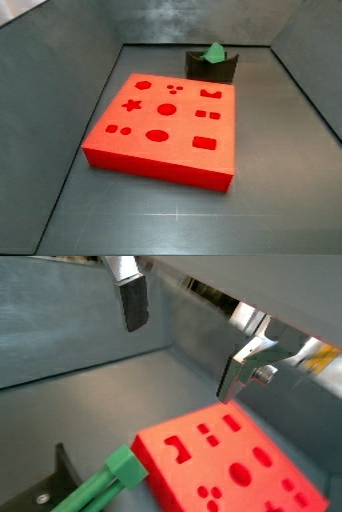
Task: Pick up the 3 prong object. Move up. Place the 3 prong object on the fixture. Regrasp the 3 prong object. Move to above the board. Insert the 3 prong object.
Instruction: Regrasp the 3 prong object.
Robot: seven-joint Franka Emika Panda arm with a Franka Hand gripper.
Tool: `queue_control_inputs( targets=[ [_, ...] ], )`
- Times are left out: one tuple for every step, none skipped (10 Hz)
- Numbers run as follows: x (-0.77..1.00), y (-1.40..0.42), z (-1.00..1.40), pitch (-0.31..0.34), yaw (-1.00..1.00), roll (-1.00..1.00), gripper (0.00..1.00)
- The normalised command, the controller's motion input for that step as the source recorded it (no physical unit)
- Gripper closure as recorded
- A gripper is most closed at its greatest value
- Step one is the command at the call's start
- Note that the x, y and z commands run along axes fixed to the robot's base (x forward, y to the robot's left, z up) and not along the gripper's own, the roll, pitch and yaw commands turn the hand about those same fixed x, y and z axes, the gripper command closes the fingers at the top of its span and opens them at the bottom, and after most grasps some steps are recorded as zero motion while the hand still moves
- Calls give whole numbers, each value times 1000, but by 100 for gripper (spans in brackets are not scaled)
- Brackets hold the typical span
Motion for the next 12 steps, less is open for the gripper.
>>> queue_control_inputs(
  targets=[
    [-23, -28, 47, 8, 21, 1000, 0],
    [-26, -15, 40, 6, 21, 1000, 0],
    [-11, -44, 7, 1, 22, 1000, 0],
    [-11, -30, 4, -1, 23, 1000, 0],
    [-8, -18, 14, -5, 24, 1000, 0],
    [-4, -18, 8, -6, 25, 1000, 0],
    [-1, -18, 8, -5, 26, 1000, 0],
    [-3, -17, 5, 0, 27, 1000, 0],
    [3, -22, 8, 6, 29, 1000, 0],
    [15, -21, 5, 12, 30, 1000, 0],
    [27, -23, -4, 19, 31, 1000, 0],
    [35, -23, -4, 25, 33, 1000, 0]
  ],
)
